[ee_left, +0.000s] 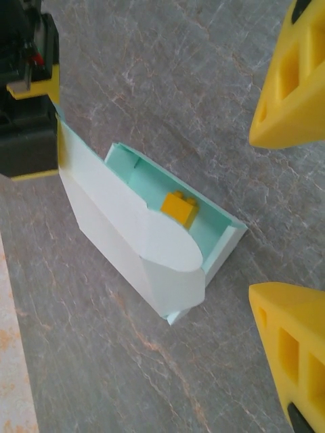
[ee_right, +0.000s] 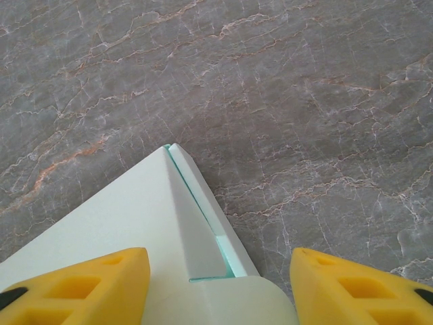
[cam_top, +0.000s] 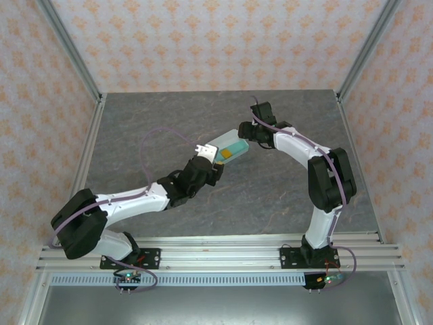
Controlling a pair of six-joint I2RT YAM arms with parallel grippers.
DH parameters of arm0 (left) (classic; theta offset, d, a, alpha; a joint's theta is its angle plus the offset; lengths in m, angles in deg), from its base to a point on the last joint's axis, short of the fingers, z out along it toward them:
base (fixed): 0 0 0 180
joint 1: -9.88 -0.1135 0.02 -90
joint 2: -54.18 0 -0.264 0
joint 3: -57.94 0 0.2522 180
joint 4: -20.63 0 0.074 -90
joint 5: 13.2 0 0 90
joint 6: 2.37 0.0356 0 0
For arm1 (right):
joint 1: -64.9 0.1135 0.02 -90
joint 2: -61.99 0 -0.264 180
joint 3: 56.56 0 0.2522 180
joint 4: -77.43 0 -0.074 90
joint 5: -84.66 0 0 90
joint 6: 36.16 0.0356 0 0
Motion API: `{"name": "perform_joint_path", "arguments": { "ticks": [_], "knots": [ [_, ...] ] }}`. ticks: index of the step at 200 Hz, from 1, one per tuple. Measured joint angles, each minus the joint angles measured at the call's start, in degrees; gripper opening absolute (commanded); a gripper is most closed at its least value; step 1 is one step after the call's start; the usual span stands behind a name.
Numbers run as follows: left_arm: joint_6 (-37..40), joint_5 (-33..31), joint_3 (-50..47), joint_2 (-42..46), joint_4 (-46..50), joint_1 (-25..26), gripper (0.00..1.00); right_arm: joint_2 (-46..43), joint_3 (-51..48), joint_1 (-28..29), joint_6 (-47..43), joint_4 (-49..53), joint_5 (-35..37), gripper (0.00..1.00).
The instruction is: Fold the paper box
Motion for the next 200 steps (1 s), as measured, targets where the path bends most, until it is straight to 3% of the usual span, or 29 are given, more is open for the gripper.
{"name": "perform_joint_path", "arguments": {
  "ticks": [81,110,153,200],
  "knots": [
    [0.52,1.27,-5.42,-2.05,-0.55,-7.13,0.66,-1.09,4.98,-0.44,0.98,2.62,-3.02,0.71],
    [2.67,1.31,-2.36,-8.02,-0.90,-7.85,0.67,-6.97,3.76,-1.79,1.49,2.86,-3.89,0.72],
    [3.54,0.79,3.15,-13.73,-1.84,-7.96,0.67,-17.70,-5.53,-4.63,2.01,-0.04,-3.85,0.73],
    [2.05,1.44,3.54,-13.70,-3.37,-9.99,0.67,-9.64,-10.51,-8.92,4.37,-3.10,-5.14,0.64]
  ]
}}
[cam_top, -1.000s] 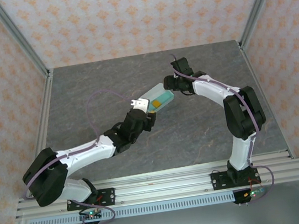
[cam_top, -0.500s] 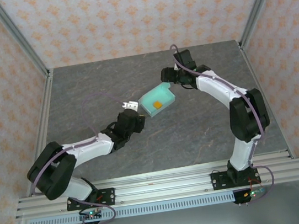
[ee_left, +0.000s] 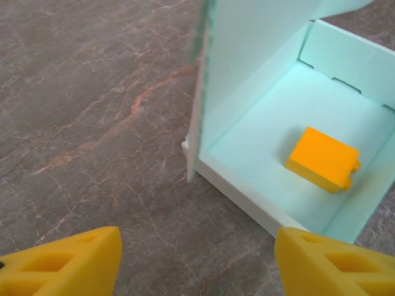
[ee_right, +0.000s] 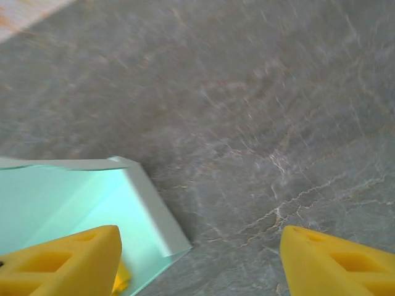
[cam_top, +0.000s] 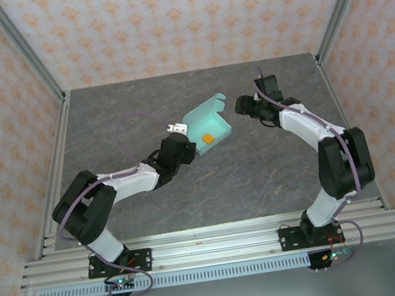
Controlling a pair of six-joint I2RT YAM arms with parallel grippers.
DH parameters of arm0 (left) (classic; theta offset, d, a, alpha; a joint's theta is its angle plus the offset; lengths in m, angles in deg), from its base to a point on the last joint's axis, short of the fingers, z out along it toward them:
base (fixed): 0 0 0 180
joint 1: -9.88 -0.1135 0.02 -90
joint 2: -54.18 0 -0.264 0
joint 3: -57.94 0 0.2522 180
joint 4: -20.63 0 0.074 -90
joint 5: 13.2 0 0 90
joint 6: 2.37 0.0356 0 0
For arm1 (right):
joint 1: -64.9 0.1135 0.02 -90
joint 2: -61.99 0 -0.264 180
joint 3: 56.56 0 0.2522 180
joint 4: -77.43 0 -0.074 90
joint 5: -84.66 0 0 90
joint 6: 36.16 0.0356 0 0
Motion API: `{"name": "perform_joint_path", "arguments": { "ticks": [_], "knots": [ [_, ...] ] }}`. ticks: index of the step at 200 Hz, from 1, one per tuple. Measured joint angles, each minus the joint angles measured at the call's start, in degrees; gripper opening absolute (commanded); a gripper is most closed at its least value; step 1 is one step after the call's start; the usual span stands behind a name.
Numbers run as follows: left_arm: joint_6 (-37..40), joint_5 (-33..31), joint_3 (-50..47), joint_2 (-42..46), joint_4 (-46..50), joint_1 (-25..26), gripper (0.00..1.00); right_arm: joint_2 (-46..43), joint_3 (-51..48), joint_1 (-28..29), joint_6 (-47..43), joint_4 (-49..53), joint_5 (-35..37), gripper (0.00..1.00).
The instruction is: Fold the paper box
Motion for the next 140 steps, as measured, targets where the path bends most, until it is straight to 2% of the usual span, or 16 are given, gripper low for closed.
{"name": "perform_joint_path", "arguments": {
  "ticks": [59,107,140],
  "knots": [
    [-4.37,2.45,0.00,0.72,-1.62,-1.53,0.67,14.47,4.63,0.07,0.63,-1.44,-1.55,0.45],
    [-5.25,3.96,1.16,0.26,-1.66,-2.97,0.65,15.54,5.33,0.61,0.44,-1.77,-3.69,0.40],
    [-4.66,4.26,4.24,-2.71,-2.27,-4.00,0.57,15.54,4.68,2.01,0.26,-2.29,-4.63,0.38]
  ]
}}
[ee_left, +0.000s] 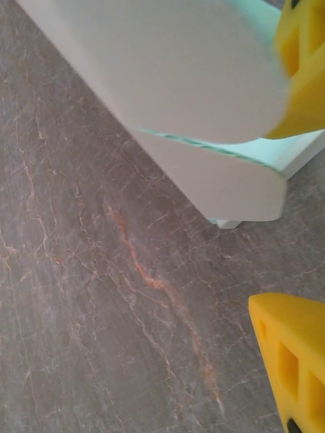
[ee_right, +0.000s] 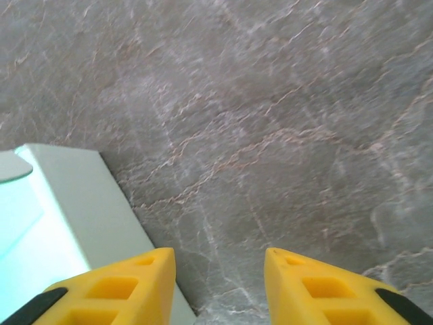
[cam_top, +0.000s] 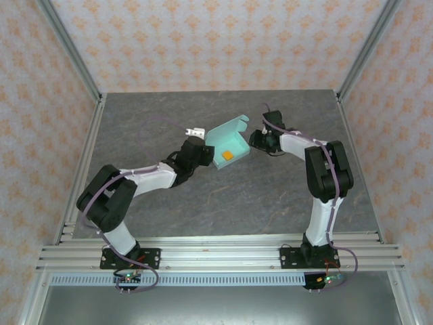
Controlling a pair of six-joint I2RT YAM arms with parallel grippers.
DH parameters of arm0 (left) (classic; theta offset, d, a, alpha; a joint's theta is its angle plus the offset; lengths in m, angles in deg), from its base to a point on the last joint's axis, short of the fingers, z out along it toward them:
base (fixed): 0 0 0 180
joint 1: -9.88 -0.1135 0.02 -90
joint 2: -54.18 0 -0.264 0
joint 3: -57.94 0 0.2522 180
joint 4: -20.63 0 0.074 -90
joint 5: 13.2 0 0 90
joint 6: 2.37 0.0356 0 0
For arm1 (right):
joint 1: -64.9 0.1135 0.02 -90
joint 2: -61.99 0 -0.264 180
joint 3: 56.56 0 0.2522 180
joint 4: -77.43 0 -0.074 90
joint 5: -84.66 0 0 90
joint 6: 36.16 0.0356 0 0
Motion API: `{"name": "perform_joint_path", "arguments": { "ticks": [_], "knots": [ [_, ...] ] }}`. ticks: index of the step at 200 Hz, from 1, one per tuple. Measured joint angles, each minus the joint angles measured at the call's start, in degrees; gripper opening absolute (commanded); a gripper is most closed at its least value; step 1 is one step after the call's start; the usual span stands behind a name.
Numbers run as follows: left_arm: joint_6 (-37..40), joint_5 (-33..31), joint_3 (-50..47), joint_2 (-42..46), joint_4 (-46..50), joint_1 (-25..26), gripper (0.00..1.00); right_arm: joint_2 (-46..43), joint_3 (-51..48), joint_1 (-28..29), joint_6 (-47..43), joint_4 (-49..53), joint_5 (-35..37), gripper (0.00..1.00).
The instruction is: Fold the paper box
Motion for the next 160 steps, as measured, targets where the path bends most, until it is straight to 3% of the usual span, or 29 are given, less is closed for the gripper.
{"name": "perform_joint_path", "arguments": {
  "ticks": [44,113,160],
  "knots": [
    [2.95,-0.85,2.67,-3.82,-0.52,-0.26,0.47,0.00,-0.76,1.09,0.02,-0.55,-0.76,0.37],
    [7.76,-1.95,5.20,-7.13,-2.36,-0.50,0.15,-0.13,-0.90,2.19,-0.20,-0.66,-0.70,0.35],
    [8.07,-3.56,5.95,-7.72,-2.54,-0.90,0.05,-2.47,-3.56,3.69,-0.22,-0.63,-0.46,0.34]
  ]
}}
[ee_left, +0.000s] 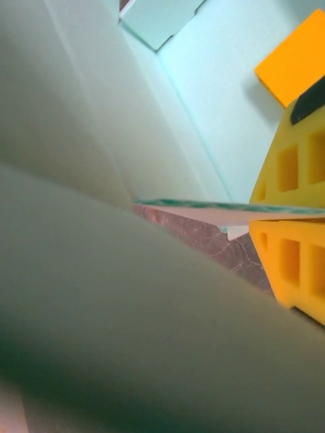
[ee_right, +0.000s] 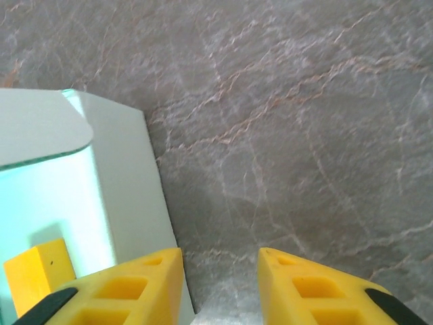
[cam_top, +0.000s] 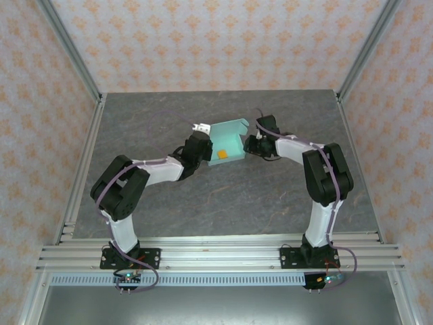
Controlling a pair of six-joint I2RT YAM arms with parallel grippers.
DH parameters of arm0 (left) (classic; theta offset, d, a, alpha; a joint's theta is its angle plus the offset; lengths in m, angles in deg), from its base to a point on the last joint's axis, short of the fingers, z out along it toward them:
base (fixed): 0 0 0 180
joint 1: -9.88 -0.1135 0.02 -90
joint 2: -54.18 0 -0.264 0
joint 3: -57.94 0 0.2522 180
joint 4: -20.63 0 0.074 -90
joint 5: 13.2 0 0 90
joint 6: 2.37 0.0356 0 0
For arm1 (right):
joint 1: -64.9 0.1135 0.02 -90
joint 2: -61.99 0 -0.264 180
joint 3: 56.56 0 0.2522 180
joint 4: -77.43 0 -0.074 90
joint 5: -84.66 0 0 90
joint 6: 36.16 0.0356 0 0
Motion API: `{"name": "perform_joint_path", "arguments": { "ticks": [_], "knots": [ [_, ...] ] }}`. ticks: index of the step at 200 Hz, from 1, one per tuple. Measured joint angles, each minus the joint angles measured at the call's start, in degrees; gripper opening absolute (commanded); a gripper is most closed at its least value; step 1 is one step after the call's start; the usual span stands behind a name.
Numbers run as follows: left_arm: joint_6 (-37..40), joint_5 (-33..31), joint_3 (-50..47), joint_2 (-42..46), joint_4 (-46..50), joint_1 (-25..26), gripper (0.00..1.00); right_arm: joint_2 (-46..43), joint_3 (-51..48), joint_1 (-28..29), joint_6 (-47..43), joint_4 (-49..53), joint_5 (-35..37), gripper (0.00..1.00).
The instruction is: Fold the paper box
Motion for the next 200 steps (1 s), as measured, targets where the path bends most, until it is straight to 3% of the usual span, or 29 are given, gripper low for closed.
{"name": "perform_joint_path", "arguments": {
  "ticks": [14,35,98,166,200],
  "knots": [
    [-0.44,-0.83,1.09,-0.66,0.28,-0.09,0.00,-0.70,-0.90,0.55,0.02,-0.04,-0.02,0.34],
    [-1.84,-2.29,2.16,-0.98,0.90,-0.07,0.00,-1.40,-2.19,1.46,0.07,-0.85,-0.09,0.36],
    [-3.48,-4.42,1.90,-0.98,0.35,-0.07,0.00,-7.17,-5.68,2.36,-2.67,-2.75,2.80,0.51],
    [-1.07,-3.02,1.75,-0.98,0.70,-0.07,0.00,-10.95,-5.92,0.11,-19.78,-8.83,2.43,0.57],
    [0.66,-1.79,1.75,-0.96,2.12,-0.07,0.00,-10.75,-6.10,-1.90,-31.23,-14.88,-2.03,0.59]
  ]
}}
